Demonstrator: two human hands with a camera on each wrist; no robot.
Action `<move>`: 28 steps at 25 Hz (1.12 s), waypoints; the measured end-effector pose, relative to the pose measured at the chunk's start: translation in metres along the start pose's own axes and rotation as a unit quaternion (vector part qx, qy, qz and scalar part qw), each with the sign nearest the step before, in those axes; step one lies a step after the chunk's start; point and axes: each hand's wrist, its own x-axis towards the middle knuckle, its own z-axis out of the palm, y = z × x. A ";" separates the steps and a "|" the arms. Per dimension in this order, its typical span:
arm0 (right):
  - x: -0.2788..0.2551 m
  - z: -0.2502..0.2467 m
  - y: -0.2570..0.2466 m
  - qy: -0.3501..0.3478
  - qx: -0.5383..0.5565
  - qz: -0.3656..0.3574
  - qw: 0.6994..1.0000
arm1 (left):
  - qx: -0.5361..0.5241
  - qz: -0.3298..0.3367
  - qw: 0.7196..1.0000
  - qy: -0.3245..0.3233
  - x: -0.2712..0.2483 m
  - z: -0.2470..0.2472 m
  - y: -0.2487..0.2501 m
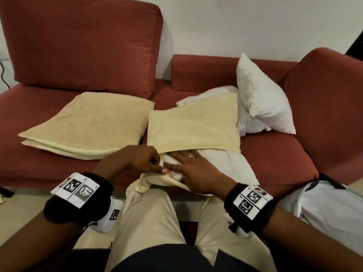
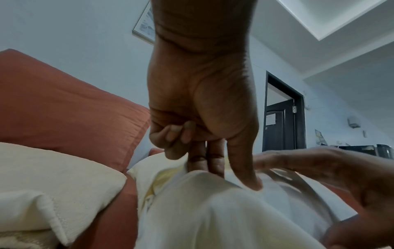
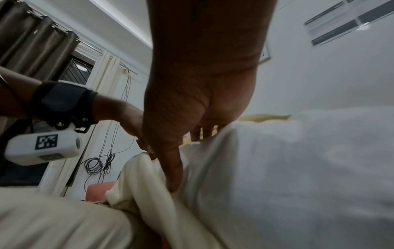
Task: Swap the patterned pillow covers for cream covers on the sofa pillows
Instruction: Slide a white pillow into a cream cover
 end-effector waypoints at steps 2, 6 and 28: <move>-0.020 -0.010 0.009 0.013 0.008 0.035 0.999 | 0.056 -0.030 0.997 0.031 0.002 0.000 0.004; -0.044 -0.039 0.036 -0.015 -0.004 0.143 0.990 | 0.139 -0.080 0.979 0.126 -0.003 -0.005 0.022; -0.006 -0.022 0.040 -0.191 -0.043 0.192 0.962 | 0.060 -0.064 0.947 0.308 0.073 -0.032 0.052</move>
